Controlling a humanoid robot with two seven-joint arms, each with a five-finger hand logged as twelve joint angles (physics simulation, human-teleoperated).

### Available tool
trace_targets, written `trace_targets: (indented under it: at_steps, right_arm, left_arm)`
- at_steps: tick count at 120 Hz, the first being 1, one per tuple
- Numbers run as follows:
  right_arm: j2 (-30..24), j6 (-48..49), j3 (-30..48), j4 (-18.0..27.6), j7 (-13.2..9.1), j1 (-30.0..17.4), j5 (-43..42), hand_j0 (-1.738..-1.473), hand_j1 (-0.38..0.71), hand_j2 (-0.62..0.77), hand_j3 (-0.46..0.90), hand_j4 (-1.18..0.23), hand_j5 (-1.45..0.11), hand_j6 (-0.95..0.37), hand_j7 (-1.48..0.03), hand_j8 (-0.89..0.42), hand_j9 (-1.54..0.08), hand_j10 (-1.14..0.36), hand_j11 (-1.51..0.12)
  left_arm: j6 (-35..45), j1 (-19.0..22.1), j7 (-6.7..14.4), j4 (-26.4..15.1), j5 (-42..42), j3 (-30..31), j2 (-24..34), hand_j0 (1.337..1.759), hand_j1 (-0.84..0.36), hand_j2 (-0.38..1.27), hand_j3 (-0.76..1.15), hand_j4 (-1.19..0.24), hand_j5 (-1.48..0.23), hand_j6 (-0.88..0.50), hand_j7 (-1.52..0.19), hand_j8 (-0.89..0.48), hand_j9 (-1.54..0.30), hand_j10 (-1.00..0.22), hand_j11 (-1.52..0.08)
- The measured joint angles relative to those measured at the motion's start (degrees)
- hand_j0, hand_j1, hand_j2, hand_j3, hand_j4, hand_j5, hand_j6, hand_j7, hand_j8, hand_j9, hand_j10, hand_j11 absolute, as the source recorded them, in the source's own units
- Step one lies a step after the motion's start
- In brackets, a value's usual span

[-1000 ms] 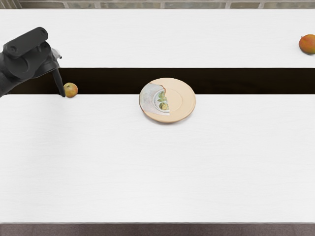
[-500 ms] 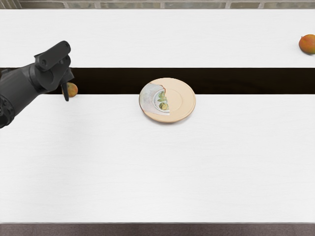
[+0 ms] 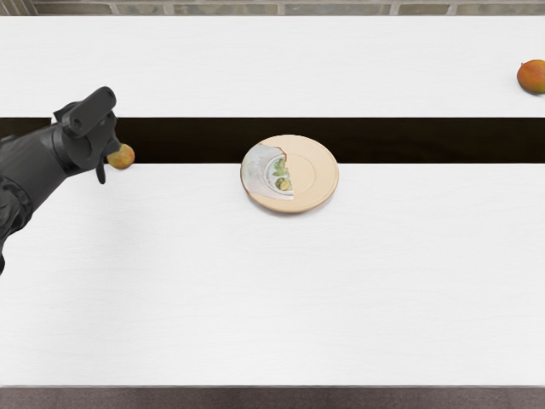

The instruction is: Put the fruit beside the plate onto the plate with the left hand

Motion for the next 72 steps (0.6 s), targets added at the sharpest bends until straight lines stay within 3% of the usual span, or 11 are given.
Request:
trace_targets:
  at_steps: [30, 72]
  right_arm:
    - [0.00, 0.00, -0.01, -0.01, 0.00, 0.00, 0.00, -1.658, -0.35, 0.00, 0.00, 0.00, 0.00, 0.00, 0.00, 0.00, 0.00, 0.00, 0.00]
    - [0.00, 0.00, -0.02, -0.02, 0.00, 0.00, 0.00, -1.658, -0.35, 0.00, 0.00, 0.00, 0.00, 0.00, 0.00, 0.00, 0.00, 0.00, 0.00]
  left_arm:
    - [0.08, -0.29, 0.00, 0.07, -0.03, 1.14, 0.00, 1.658, 0.16, 0.03, 0.00, -0.16, -0.21, -0.17, -0.21, -0.16, -0.21, -0.16, -0.21]
    - [0.01, -0.68, 0.00, -0.05, -0.03, 1.78, 0.00, 1.658, 0.13, 0.04, 0.00, -0.19, -0.24, -0.19, -0.24, -0.19, -0.24, -0.19, -0.24]
